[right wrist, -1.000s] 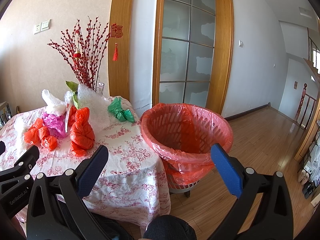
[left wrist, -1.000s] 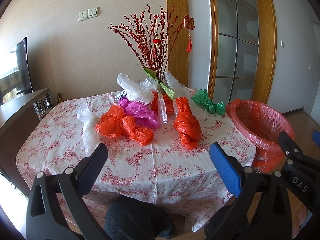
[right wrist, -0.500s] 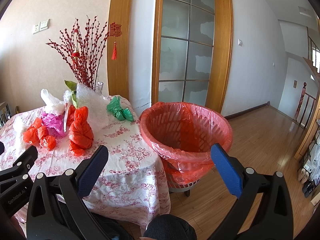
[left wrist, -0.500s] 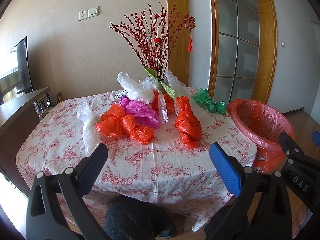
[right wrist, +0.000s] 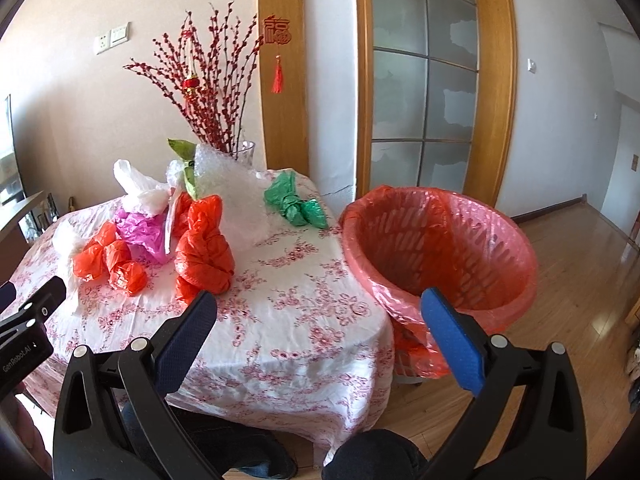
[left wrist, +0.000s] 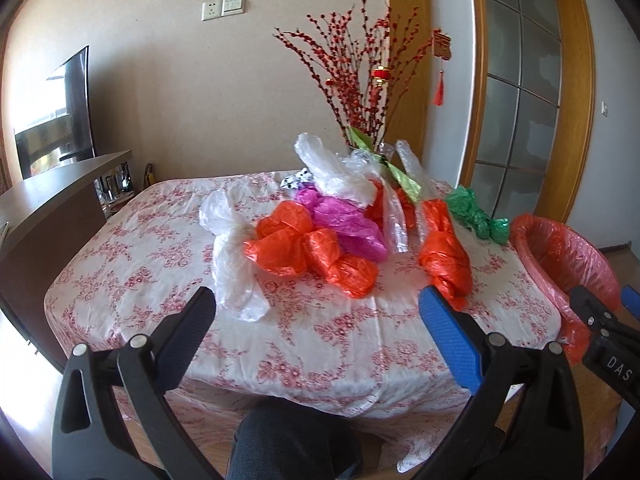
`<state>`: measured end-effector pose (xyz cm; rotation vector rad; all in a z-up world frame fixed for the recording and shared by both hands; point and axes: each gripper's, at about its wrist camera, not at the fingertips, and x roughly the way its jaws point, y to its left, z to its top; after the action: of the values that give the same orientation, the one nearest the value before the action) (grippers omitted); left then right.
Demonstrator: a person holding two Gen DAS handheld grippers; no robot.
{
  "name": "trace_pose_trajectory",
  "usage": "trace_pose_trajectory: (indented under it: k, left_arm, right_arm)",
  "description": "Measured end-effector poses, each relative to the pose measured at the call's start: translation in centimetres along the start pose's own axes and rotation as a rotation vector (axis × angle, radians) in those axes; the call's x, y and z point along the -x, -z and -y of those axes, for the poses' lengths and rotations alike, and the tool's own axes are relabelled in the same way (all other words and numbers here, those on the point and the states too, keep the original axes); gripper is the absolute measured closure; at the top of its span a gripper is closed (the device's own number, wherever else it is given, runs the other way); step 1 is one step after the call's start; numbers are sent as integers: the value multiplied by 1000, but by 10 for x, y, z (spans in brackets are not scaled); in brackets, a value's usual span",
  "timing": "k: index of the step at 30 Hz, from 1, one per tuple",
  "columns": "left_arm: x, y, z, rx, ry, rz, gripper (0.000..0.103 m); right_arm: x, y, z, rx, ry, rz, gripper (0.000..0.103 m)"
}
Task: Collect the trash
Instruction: 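Grasp the white bag with the left tool while the right tool grasps the orange bag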
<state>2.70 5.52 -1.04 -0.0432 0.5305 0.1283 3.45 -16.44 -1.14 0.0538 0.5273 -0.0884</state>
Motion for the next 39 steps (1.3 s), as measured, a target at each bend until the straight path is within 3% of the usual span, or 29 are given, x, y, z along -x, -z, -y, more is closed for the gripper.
trace_pose_trajectory:
  k: [7,10,16,21,24,26,28,35,39]
  left_arm:
    - [-22,-11,-52,71,-109,21,4]
    - [-32,-15,-67,76,-144,24,4]
    - [-61,-20,-92,109,-150,-36,4]
    - [-86,-22,-108,134,-162,-90,16]
    - [-99,-22,-113,143,-144,-119,20]
    - [-104,-22,-111,140,-120,-131,21]
    - [-110,-23,-106,117,-110,-140,22]
    - [-129,-17,-96,100,-59,-221,41]
    - [-137,-16,-91,113,-18,-252,45]
  right_arm:
    - [-43,-15,-40,52,-92,-22,10]
    - [-66,-21,-57,65,-126,-57,25]
    - [-96,-28,-81,82,-151,-103,27]
    - [-106,-26,-95,108,-156,-121,27]
    - [-116,-22,-101,139,-144,-144,28]
    - [-120,-18,-102,156,-135,-165,45]
    - [-124,-15,-101,154,-139,-188,54]
    - [-119,-11,-100,168,-132,-170,58]
    - [-120,-10,-100,169,-130,-168,58]
